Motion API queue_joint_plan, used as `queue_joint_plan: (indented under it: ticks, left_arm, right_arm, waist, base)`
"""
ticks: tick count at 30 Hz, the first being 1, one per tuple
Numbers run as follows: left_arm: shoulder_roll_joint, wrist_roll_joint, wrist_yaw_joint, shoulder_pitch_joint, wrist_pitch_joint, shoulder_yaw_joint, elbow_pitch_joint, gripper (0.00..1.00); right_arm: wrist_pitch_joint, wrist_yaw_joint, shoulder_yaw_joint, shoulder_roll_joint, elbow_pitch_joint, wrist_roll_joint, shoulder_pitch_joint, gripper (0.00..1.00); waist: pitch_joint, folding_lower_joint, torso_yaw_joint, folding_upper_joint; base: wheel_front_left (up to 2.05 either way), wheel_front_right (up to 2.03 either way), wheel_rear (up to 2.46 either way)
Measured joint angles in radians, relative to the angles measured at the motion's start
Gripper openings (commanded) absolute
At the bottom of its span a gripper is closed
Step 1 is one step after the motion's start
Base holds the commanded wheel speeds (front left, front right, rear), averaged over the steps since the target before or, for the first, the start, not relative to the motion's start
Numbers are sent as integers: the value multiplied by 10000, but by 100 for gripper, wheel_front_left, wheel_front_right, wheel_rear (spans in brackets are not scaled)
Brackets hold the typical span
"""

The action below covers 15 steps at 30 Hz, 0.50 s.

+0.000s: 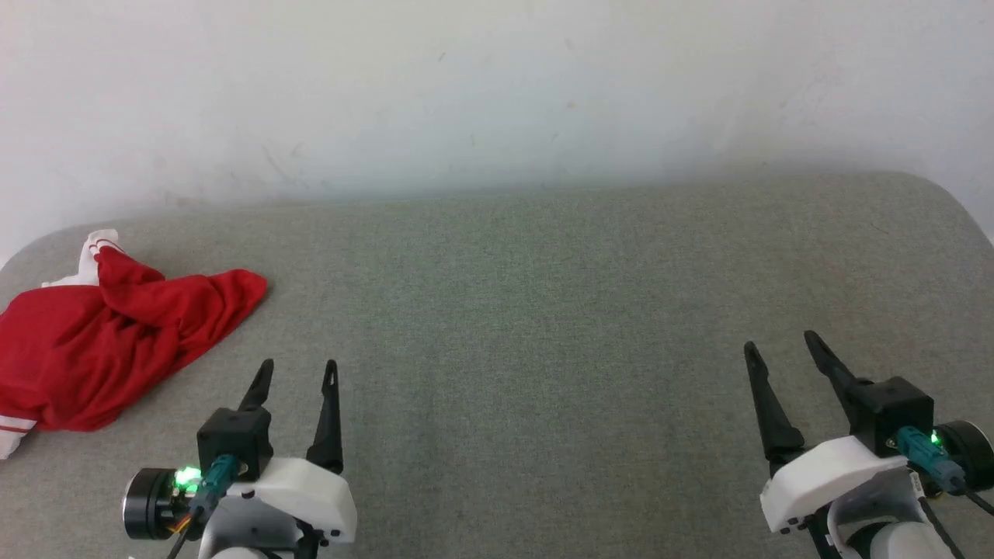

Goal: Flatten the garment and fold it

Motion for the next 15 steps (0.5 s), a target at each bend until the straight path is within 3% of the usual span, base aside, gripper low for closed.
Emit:
queue_joint_plan:
  ticks: [15]
  left_arm:
    - [0,-286,4,10,-288,82,-157,100]
  right_arm:
    - [-322,0,-284,0,171,163,1,100]
  waist:
    - [33,0,51,0]
  base:
    - [0,0,0]
